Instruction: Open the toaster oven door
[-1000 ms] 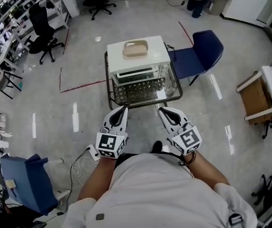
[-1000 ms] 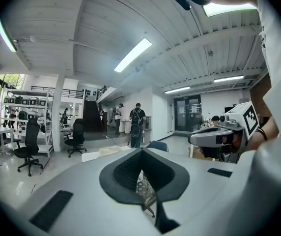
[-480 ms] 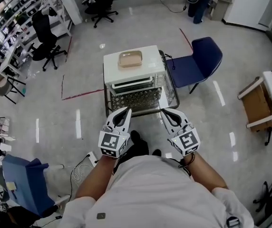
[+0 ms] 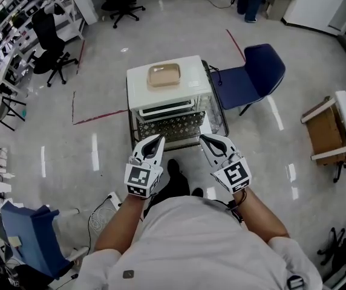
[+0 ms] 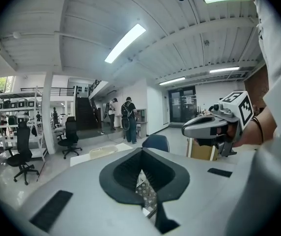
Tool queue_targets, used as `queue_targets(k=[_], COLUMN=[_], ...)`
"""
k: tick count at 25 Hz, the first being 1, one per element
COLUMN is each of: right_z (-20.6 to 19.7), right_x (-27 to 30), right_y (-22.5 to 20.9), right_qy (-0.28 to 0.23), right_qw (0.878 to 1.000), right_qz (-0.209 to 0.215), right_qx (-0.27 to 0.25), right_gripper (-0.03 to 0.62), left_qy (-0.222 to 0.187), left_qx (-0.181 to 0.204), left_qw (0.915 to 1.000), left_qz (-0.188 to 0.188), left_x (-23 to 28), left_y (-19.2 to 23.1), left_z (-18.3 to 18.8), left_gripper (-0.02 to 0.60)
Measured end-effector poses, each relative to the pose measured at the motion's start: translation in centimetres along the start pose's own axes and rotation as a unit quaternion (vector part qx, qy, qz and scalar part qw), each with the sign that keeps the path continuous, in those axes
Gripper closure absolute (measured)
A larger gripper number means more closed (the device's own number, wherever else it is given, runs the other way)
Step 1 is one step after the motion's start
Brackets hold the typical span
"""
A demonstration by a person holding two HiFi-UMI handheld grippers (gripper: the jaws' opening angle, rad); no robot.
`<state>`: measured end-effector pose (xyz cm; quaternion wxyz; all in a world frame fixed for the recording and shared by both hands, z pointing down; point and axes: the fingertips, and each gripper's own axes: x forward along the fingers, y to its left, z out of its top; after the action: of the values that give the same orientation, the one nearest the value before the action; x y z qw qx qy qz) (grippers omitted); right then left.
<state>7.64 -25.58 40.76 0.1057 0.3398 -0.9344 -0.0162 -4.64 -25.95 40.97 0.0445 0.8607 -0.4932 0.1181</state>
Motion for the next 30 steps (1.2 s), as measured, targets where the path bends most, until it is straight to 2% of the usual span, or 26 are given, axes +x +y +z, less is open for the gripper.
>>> queue_targets(k=[11, 16, 19, 23, 30], right_z=[-3.7, -5.6, -7.6, -10.6, -15.0], right_x=[11.0, 14.1, 15.6, 17.6, 21.2], right_y=[-2.3, -4.1, -5.1, -6.5, -7.1], right_qy=[0.090, 0.128, 0.157, 0.197, 0.263], right_qw=[0.995, 0.987, 0.980, 0.966, 0.935], right_qz=[0.039, 0.076, 0.098, 0.124, 0.175], right_qx=[-0.017, -0.054, -0.074, -0.110, -0.162], right_gripper=[0.571, 0.542, 0.520, 0.519, 0.503], left_qy=[0.063, 0.102, 0.128, 0.171, 0.248], left_qx=[0.018, 0.036, 0.050, 0.086, 0.084], left_qw=[0.9969, 0.9904, 0.9855, 0.9751, 0.9491], left_qz=[-0.043, -0.085, -0.100, -0.113, -0.174], left_x=[6.2, 10.0, 11.9, 14.2, 16.7], left_y=[7.5, 8.5, 8.8, 9.4, 10.1], left_z=[-4.2, -5.5, -6.8, -9.7, -14.8], left_gripper=[0.565, 0.561, 0.535, 0.512, 0.474])
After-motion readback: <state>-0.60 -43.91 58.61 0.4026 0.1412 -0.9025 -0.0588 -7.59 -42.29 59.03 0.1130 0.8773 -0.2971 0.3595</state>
